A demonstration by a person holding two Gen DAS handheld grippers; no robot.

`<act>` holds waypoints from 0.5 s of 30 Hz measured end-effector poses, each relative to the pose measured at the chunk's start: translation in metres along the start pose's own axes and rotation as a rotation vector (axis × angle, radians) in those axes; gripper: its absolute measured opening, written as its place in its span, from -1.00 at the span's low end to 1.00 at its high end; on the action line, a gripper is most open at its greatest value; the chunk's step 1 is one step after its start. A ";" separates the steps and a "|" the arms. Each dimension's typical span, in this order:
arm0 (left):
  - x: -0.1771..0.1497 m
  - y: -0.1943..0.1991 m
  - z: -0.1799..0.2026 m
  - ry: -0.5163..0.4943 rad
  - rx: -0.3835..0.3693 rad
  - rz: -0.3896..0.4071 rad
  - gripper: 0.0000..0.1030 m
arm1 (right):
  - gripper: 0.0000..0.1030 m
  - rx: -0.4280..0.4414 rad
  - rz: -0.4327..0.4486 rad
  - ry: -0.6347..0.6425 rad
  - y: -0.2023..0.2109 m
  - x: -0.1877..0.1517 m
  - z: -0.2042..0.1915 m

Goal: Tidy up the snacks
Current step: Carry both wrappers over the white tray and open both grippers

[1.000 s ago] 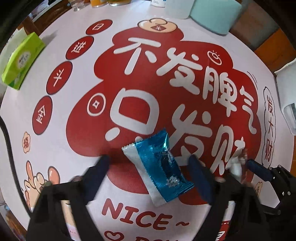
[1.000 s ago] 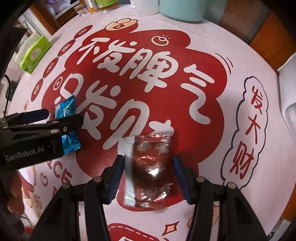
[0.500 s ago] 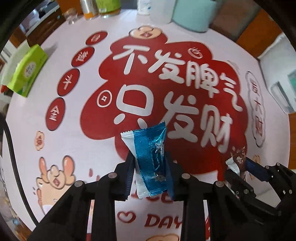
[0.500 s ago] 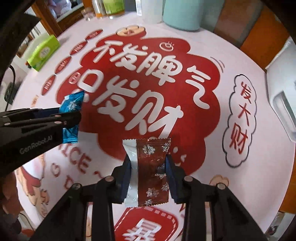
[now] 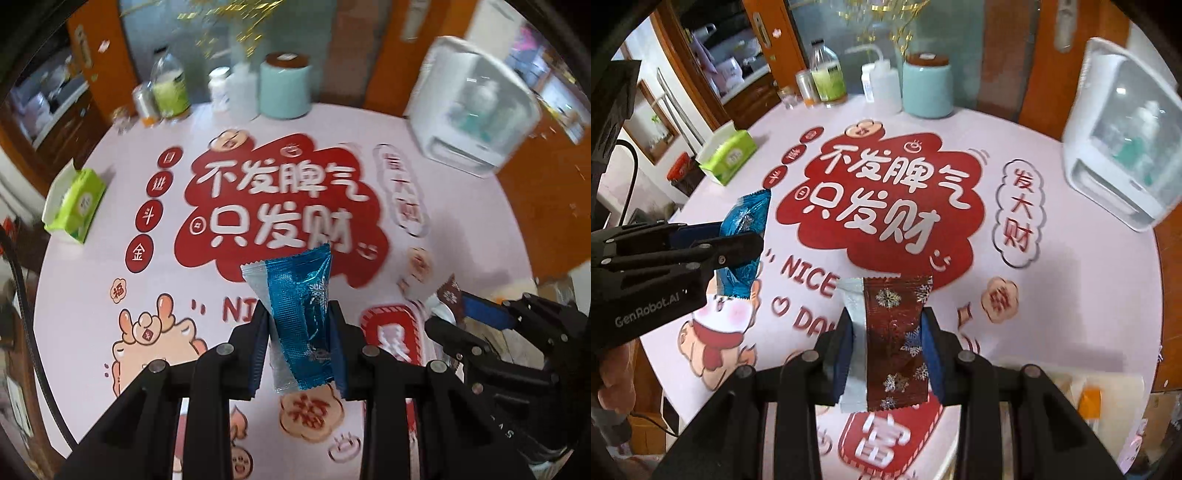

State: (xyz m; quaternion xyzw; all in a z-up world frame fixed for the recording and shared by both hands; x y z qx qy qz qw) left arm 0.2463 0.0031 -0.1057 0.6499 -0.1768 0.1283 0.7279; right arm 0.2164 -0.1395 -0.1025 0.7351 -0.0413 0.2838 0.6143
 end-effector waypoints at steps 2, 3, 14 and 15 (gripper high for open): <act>-0.011 0.017 0.014 -0.036 -0.019 0.016 -0.45 | -0.32 -0.010 0.026 -0.009 0.019 -0.014 0.000; -0.018 0.027 0.023 -0.057 -0.030 0.027 -0.45 | -0.32 -0.011 0.037 -0.009 0.027 -0.020 0.000; -0.075 0.092 0.120 -0.196 -0.146 0.093 -0.45 | -0.32 -0.118 0.187 -0.109 0.141 -0.110 0.033; -0.080 0.096 0.131 -0.212 -0.154 0.101 -0.45 | -0.32 -0.128 0.196 -0.122 0.147 -0.115 0.037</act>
Point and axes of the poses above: each gripper's, at about its wrist camera, not at the fingertips, and y roughly against the way its jaws point, z to its right, x to its top, the point moved 3 cm from there along -y, roughly the way its jaws point, and after that the axes turned 1 degree about -x, right-handed, at the moved point
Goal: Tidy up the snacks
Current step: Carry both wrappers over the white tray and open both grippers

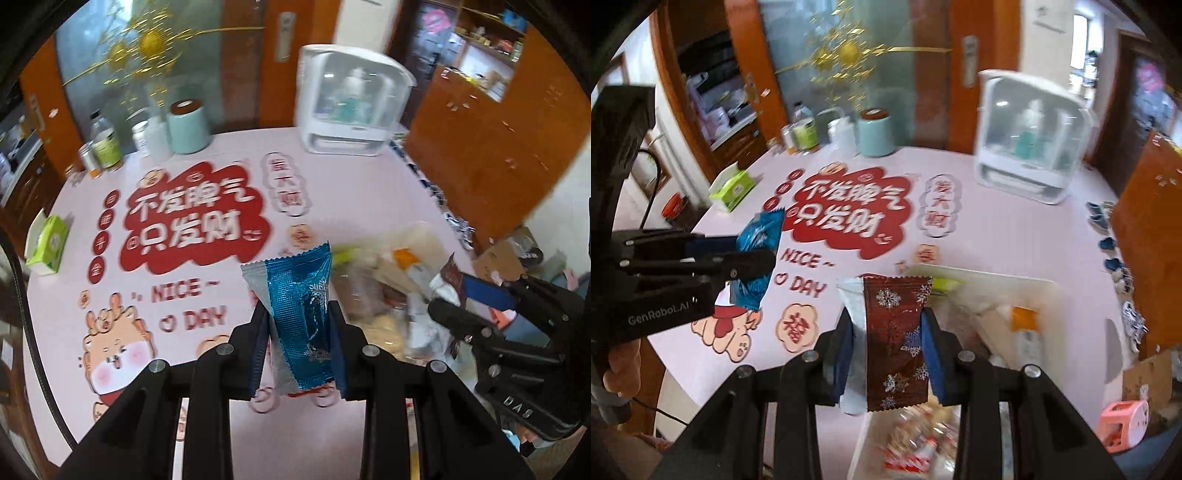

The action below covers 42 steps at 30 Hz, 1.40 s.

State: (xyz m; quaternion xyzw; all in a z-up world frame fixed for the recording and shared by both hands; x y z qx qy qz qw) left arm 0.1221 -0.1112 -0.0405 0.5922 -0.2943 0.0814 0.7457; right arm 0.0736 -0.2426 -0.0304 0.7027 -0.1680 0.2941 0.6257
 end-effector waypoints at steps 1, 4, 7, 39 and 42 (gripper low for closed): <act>-0.002 0.001 0.008 -0.010 -0.003 0.006 -0.45 | -0.32 -0.019 0.012 -0.023 0.010 -0.005 0.010; -0.004 0.001 0.041 -0.055 -0.024 0.015 -0.45 | -0.32 -0.083 0.049 -0.086 0.034 -0.019 0.037; -0.005 -0.002 0.072 -0.093 -0.043 0.019 -0.45 | -0.32 -0.110 0.069 -0.151 0.051 -0.033 0.064; -0.015 -0.039 0.164 -0.191 0.073 0.007 0.75 | -0.15 -0.100 -0.014 -0.234 0.041 -0.084 0.125; -0.016 -0.037 0.159 -0.190 0.072 0.003 0.75 | -0.09 -0.091 -0.014 -0.243 0.040 -0.085 0.125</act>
Point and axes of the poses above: each gripper's, at about its wrist camera, not at the fingertips, and y roughly against the way its jaws point, z to its right, x to its top, the point moved 3 cm from there along -y, roughly the way its jaws point, and after that the axes turned 1 degree about -x, right-handed, at the moved point
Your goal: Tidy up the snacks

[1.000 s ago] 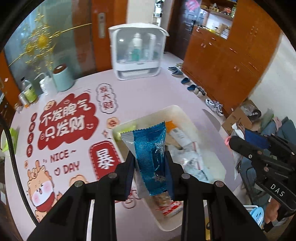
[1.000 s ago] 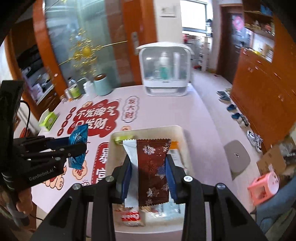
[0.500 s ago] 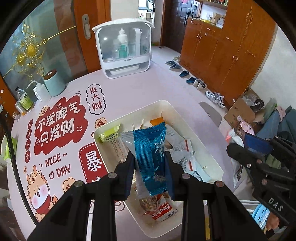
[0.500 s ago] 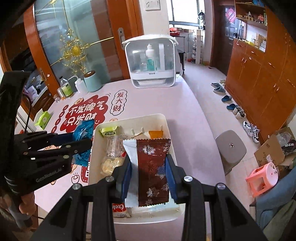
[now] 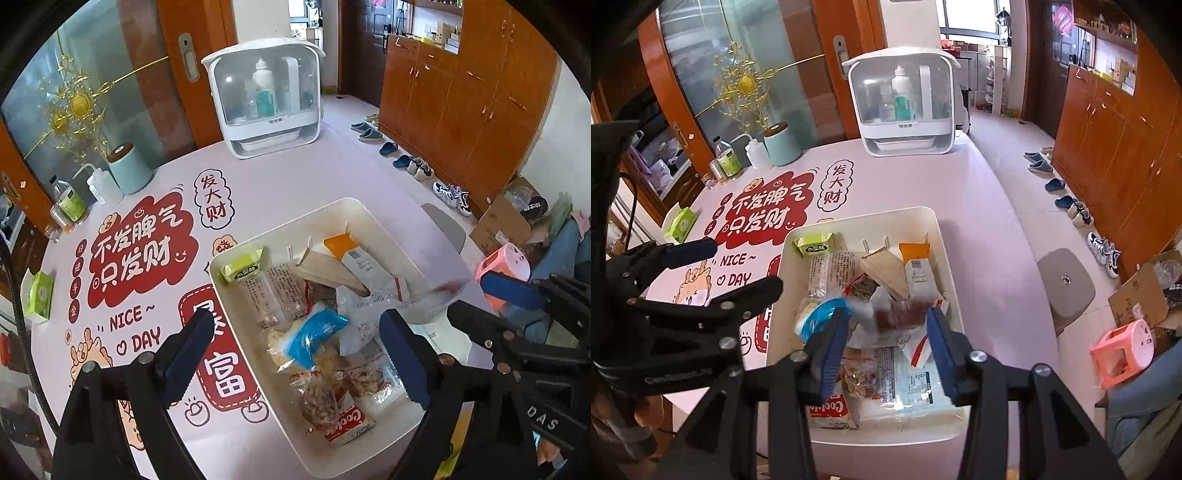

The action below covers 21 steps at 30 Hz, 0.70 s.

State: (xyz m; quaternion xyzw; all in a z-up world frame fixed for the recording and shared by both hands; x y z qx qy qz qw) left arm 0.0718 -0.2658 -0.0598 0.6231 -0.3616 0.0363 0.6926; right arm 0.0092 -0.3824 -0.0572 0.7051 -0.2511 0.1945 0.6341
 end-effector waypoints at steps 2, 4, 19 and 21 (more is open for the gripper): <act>-0.002 0.001 -0.005 0.011 -0.001 -0.004 0.75 | -0.08 0.009 0.003 0.000 0.000 0.000 -0.002; -0.005 0.004 -0.009 0.021 0.001 -0.006 0.75 | -0.06 0.012 0.007 0.001 0.001 0.001 -0.004; -0.036 0.036 -0.049 0.110 0.064 0.052 0.76 | -0.06 0.039 0.026 -0.003 0.005 -0.002 -0.033; -0.042 0.042 -0.058 0.132 0.078 0.060 0.76 | -0.06 0.042 0.027 -0.004 0.004 -0.004 -0.038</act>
Point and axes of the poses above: each gripper's, at about its wrist camera, not at the fingertips, and y roughly against the way its jaws point, z to its right, x to its top, the point moved 3 cm from there along -y, roughly the way its jaws point, and after that the axes turned 1 degree about -x, right-handed, at the moved point
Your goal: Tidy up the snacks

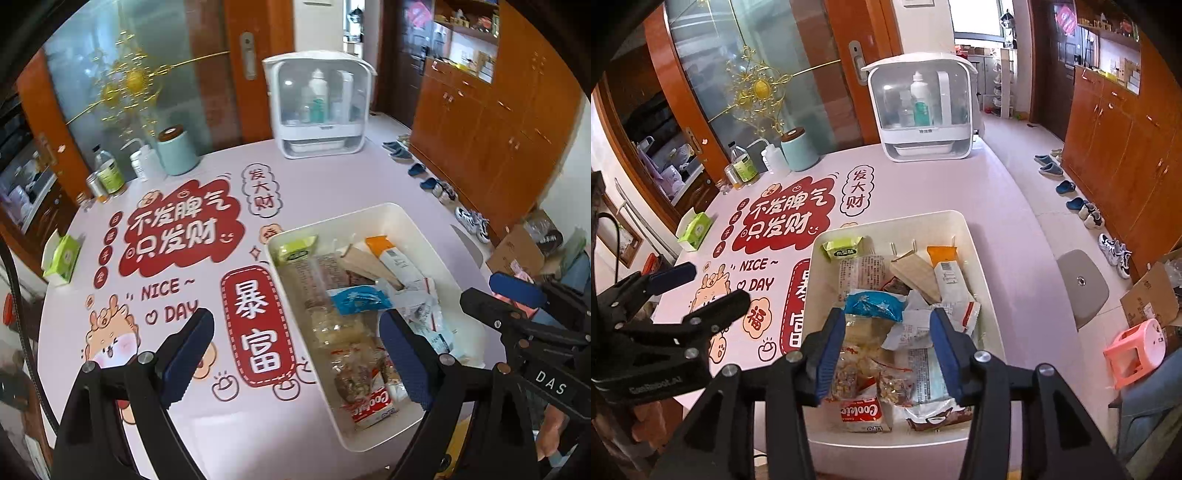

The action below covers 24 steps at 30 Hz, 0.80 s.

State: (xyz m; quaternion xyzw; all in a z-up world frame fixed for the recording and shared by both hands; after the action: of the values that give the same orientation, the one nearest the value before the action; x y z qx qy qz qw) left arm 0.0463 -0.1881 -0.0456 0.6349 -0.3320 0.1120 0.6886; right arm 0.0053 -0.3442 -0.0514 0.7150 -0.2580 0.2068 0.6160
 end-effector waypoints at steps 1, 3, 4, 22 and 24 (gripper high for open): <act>-0.001 0.002 -0.003 0.004 0.012 0.006 0.76 | -0.06 0.003 -0.001 -0.003 0.000 -0.001 -0.003; -0.005 0.007 -0.010 0.005 0.040 0.014 0.76 | -0.06 0.011 -0.007 -0.008 -0.002 -0.003 -0.009; -0.007 0.009 -0.014 0.006 0.052 0.017 0.76 | -0.06 0.014 -0.011 -0.007 -0.003 -0.004 -0.015; -0.049 0.045 -0.080 0.159 0.163 0.029 0.77 | -0.06 0.034 -0.025 0.020 0.006 -0.018 -0.090; -0.054 0.048 -0.087 0.182 0.169 0.027 0.77 | -0.06 0.037 -0.023 0.018 0.009 -0.020 -0.095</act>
State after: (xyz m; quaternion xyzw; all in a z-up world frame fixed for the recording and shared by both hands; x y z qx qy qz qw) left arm 0.0050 -0.0834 -0.0372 0.6732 -0.2660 0.2061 0.6584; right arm -0.0139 -0.2492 -0.0417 0.7273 -0.2403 0.2109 0.6073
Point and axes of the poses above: each gripper's, at about its wrist camera, not at the fingertips, and y roughly against the way its jaws point, z to its right, x to its top, the point moved 3 cm from there along -y, roughly the way its jaws point, and after that the axes turned 1 degree about -x, right-handed, at the moved point
